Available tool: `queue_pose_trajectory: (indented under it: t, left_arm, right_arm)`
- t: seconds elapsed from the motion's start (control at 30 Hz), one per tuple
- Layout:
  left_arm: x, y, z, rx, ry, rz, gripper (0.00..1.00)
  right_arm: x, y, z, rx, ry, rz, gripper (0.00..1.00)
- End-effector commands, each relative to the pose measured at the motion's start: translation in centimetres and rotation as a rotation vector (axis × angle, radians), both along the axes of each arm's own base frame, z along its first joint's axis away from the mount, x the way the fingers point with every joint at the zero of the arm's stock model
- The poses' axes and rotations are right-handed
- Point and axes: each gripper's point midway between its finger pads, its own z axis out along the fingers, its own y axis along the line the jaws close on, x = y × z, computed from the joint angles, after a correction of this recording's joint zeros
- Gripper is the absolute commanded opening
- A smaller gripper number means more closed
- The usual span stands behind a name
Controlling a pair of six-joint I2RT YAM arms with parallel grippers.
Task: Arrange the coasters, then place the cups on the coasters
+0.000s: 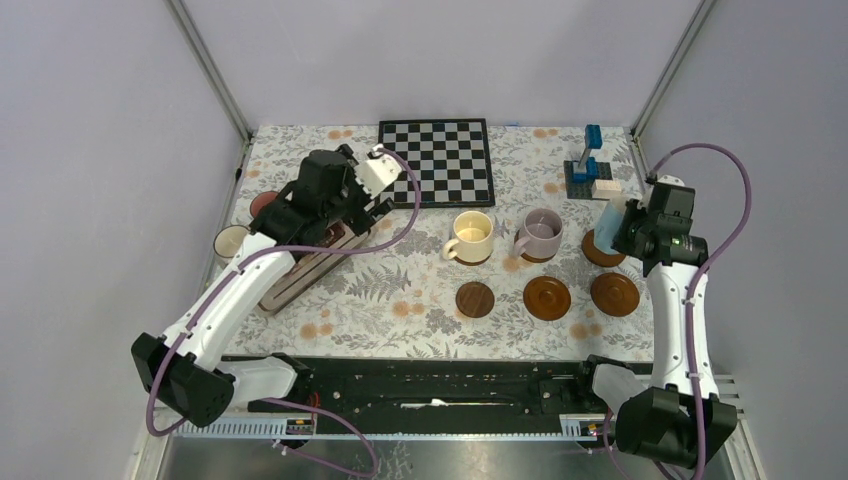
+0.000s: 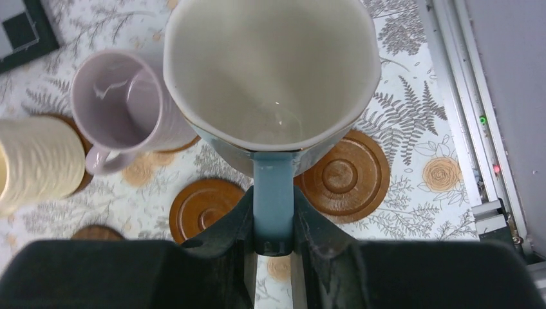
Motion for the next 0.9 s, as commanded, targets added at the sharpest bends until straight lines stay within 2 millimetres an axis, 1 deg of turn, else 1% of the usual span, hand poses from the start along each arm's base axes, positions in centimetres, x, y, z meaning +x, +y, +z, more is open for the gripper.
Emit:
queue_pose_trajectory:
  t: [0.0, 0.1, 0.23, 0.3, 0.33, 0.4, 0.53, 0.77, 0.87]
  left_arm:
    - [-0.9, -1.2, 0.9, -0.21, 0.027, 0.022, 0.99]
    - [-1.1, -1.4, 0.5, -0.268, 0.049, 0.024, 0.99]
    - [-1.1, -1.0, -0.1, -0.298, 0.05, 0.041, 0.99]
    - [-0.9, -0.8, -0.3, -0.31, 0.049, 0.054, 0.99]
    - [-0.9, -0.7, -0.4, -0.315, 0.052, 0.057, 0.99]
    - [-0.8, -0.7, -0.5, -0.325, 0.057, 0.06, 0.99]
    - [-0.5, -1.0, -0.7, -0.344, 0.065, 0.06, 0.99]
    - [0.0, -1.1, -1.5, -0.346, 0.083, 0.073, 0.99]
    - [0.1, -1.1, -1.5, -0.353, 0.086, 0.077, 0.99]
  right_arm:
    - [4.0, -3.3, 4.0, -0.069, -0.265, -0.19, 0.0]
    - [4.1, -4.2, 3.0, -0.083, -0.302, -0.254, 0.0]
    - [4.1, -4.5, 1.1, -0.066, -0.334, -0.315, 0.0]
    - [4.1, -4.8, 0.1, -0.077, -0.331, -0.343, 0.0]
    - [4.0, -4.9, -0.7, -0.091, -0.323, -0.355, 0.0]
    - [4.2, -5.0, -1.4, -0.105, -0.345, -0.359, 0.0]
    - [5.1, -4.5, -1.2, -0.134, -0.434, -0.343, 0.0]
    - [5.8, -4.4, -2.2, -0.169, -0.444, -0.332, 0.0]
    - [6.2, -4.6, -2.2, -0.199, -0.457, -0.33, 0.0]
